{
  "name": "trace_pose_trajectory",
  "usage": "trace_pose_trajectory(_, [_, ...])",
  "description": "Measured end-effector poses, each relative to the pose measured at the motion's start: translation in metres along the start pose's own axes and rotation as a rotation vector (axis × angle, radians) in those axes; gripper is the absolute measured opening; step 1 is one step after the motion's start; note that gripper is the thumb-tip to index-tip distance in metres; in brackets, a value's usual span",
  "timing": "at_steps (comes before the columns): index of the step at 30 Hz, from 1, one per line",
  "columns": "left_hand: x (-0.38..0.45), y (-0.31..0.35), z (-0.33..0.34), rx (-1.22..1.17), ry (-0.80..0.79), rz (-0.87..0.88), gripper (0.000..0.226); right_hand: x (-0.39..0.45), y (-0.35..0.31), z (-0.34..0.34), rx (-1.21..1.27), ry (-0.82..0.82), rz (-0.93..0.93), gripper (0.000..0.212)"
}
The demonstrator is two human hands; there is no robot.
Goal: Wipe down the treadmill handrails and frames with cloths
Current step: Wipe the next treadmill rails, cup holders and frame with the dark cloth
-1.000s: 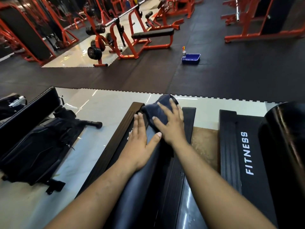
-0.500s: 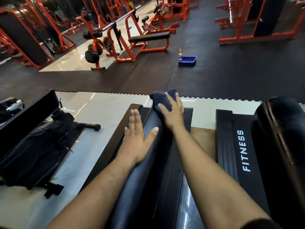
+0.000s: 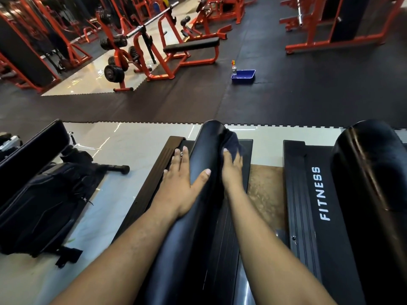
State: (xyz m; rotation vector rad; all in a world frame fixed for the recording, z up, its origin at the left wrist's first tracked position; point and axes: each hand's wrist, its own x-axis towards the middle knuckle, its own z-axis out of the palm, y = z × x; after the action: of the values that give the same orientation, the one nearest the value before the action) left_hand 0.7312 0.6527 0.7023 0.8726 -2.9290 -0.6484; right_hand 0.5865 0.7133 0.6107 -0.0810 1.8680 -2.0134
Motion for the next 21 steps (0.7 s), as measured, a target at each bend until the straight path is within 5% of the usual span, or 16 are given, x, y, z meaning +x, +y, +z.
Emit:
trace_pose_trajectory(4, [0.003, -0.001, -0.001, -0.071, -0.007, 0.004, 0.107, -0.087, 0.037, 0.006, -0.120, -0.019, -0.209, 0.079])
trace_pose_trajectory(7, [0.000, -0.003, -0.001, -0.101, -0.001, 0.010, 0.112, -0.055, 0.013, 0.006, -0.211, -0.073, -0.221, 0.072])
trace_pose_trajectory(11, [0.000, 0.000, -0.002, -0.085, -0.001, -0.002, 0.107, 0.020, -0.044, 0.011, -0.459, -0.088, -0.231, 0.068])
trace_pose_trajectory(17, [-0.005, -0.001, -0.003, -0.183, 0.111, 0.009, 0.091, -0.052, 0.000, 0.003, -0.534, -0.172, -0.608, 0.054])
trace_pose_trajectory(21, [-0.020, -0.004, -0.005, -0.195, 0.128, 0.008, 0.086, -0.044, -0.006, 0.000, -0.595, -0.216, -0.566, 0.065])
